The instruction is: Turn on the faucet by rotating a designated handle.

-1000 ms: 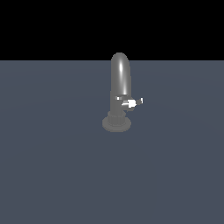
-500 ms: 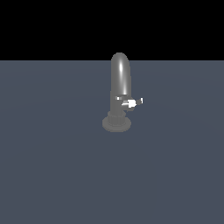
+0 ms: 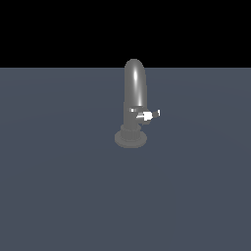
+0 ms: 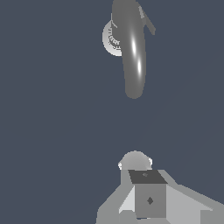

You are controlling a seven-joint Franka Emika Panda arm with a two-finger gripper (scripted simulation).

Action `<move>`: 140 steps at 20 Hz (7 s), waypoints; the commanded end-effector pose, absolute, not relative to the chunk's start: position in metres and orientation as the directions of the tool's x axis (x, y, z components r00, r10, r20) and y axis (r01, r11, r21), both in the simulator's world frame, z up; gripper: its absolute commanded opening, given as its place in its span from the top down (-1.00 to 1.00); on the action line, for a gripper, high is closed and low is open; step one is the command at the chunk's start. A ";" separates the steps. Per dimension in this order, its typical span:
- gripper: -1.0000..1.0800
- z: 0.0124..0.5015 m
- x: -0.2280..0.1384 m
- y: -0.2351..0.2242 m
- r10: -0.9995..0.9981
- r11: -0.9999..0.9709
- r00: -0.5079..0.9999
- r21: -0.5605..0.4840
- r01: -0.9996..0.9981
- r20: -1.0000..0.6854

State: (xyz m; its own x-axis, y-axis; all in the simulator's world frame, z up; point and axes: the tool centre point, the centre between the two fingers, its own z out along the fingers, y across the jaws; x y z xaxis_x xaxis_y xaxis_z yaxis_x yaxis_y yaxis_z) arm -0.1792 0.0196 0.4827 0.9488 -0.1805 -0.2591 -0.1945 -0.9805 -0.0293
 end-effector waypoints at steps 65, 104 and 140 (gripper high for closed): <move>1.00 0.261 0.058 -0.082 -0.311 -0.369 -0.213 0.324 -0.871 -0.926; 1.00 0.152 0.020 -0.112 -0.119 -0.193 -0.510 0.523 -0.830 -0.852; 1.00 0.082 0.031 -0.110 -0.121 -0.202 -0.475 0.490 -0.848 -0.872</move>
State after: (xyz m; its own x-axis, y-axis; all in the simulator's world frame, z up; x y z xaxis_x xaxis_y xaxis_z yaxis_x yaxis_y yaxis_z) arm 0.0296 -0.1148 0.1089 -0.4523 -0.1190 -0.8839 -0.8550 -0.2242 0.4677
